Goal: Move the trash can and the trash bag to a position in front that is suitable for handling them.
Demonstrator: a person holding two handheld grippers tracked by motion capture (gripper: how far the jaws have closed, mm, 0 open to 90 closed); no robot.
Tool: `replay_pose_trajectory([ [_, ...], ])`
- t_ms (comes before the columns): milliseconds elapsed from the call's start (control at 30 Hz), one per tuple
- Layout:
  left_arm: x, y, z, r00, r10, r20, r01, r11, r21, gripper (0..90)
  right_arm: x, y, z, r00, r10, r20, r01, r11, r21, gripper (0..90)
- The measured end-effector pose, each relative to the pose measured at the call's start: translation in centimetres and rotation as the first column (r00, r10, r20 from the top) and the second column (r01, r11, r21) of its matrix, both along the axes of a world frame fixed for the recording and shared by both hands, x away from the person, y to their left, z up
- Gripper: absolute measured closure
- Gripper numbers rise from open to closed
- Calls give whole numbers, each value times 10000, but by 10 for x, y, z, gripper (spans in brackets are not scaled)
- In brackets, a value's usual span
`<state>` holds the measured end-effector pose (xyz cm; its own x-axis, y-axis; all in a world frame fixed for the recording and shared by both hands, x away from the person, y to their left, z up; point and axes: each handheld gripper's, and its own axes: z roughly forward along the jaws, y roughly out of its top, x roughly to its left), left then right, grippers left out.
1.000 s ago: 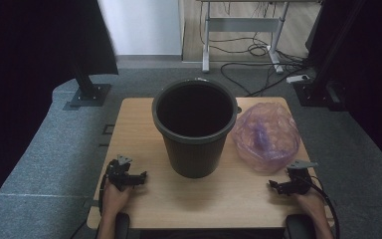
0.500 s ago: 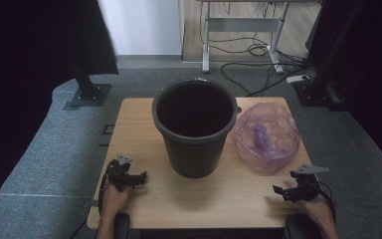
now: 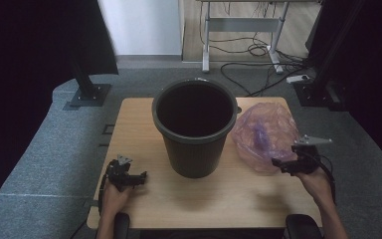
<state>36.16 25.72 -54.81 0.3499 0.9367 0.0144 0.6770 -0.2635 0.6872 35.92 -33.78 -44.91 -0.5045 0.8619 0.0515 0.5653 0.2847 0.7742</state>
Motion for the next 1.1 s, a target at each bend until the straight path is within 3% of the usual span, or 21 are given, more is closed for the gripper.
replay_pose_trajectory([
  [33,0,0,0,10000,-1,-1,1,10000,1,0,0,0,0,10000,0,0,0,10000,0,0],
  [100,0,0,0,10000,0,0,0,10000,0,0,16,5,1,9994,-194,-275,195,9998,31,0],
  [133,0,0,0,10000,-11,0,11,10000,11,0,32,9,-1,9980,-307,-552,307,9995,-24,0],
  [267,0,0,0,10000,-7,16,7,10000,6,0,54,18,-8,9940,-685,-858,631,9960,-638,0],
  [300,0,0,0,10000,-7,16,7,10000,7,0,66,22,-18,9882,-961,-1195,833,9907,-1080,4],
  [333,0,0,0,10000,-7,16,7,10000,7,0,66,22,-18,9882,-961,-1195,833,9907,-1080,4],
  [400,0,0,0,10000,-6,19,6,10000,7,0,82,22,-36,9767,-1461,-1571,1228,9812,-1488,8],
  [433,0,0,0,10000,-6,19,6,10000,7,0,82,22,-36,9767,-1461,-1571,1228,9812,-1488,8],
  [500,0,0,0,10000,-6,17,6,10000,3,0,90,18,-55,9620,-1878,-1980,1488,9692,-1964,8],
  [533,0,0,0,10000,-6,17,6,10000,6,0,90,17,-60,9564,-1944,-2179,1526,9689,-1945,8],
  [700,0,0,0,10000,-12,2,12,10000,11,0,77,7,-77,9480,-1997,-2478,1612,9727,-1672,10],
  [1033,0,0,0,10000,18,9,-18,10000,-16,0,35,-7,-86,9561,-1786,-2324,1469,9781,-1471,33],
  [1100,0,0,0,10000,19,9,-19,10000,-17,0,20,-12,-86,9595,-1723,-2230,1447,9803,-1346,43],
])
